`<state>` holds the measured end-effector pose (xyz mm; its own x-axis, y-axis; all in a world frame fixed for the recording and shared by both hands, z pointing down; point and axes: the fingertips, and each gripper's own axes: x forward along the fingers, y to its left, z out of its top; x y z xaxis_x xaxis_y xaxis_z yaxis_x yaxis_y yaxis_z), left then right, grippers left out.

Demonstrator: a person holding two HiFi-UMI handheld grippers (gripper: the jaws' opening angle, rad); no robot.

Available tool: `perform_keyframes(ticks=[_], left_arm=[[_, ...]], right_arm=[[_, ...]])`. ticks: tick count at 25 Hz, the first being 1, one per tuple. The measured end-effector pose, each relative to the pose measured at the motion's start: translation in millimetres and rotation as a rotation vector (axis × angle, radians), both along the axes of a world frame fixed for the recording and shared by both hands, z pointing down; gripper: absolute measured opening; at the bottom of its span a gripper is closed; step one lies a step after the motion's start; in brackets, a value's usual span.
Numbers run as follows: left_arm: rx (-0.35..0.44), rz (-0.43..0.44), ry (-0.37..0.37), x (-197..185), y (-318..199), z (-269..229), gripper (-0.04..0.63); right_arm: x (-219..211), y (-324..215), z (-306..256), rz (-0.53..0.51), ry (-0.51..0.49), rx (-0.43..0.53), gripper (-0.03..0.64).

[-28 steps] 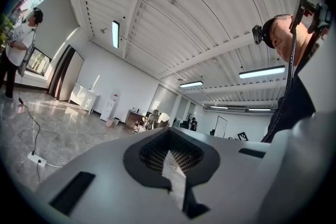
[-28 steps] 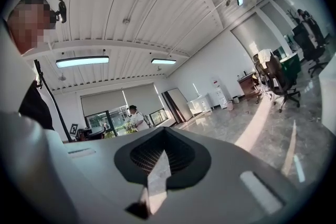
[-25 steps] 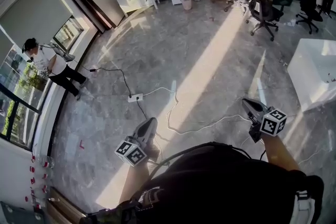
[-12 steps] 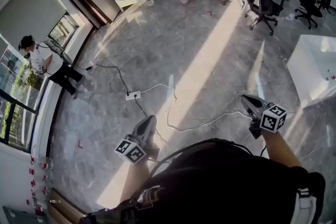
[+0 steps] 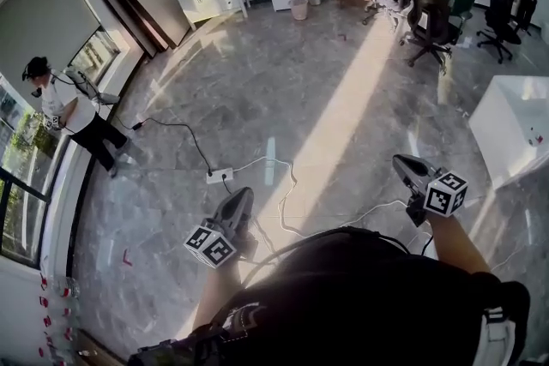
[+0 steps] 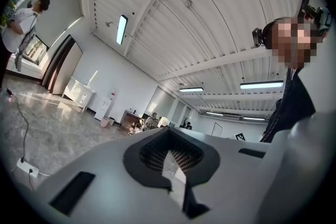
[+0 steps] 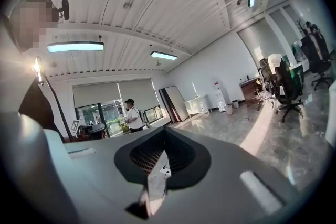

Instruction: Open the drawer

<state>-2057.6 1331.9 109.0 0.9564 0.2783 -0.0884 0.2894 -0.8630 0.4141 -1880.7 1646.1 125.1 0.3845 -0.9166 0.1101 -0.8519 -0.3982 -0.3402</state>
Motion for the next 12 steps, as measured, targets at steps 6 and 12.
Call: perform_keyframes(ticks=[6, 12], left_arm=[[-0.004, -0.017, -0.011, 13, -85, 14, 0.000], [-0.045, -0.046, -0.040, 26, -124, 38, 0.000]], right_arm=[[17, -83, 16, -0.008, -0.022, -0.026, 0.002], [48, -124, 22, -0.024, -0.036, -0.059, 0.002]])
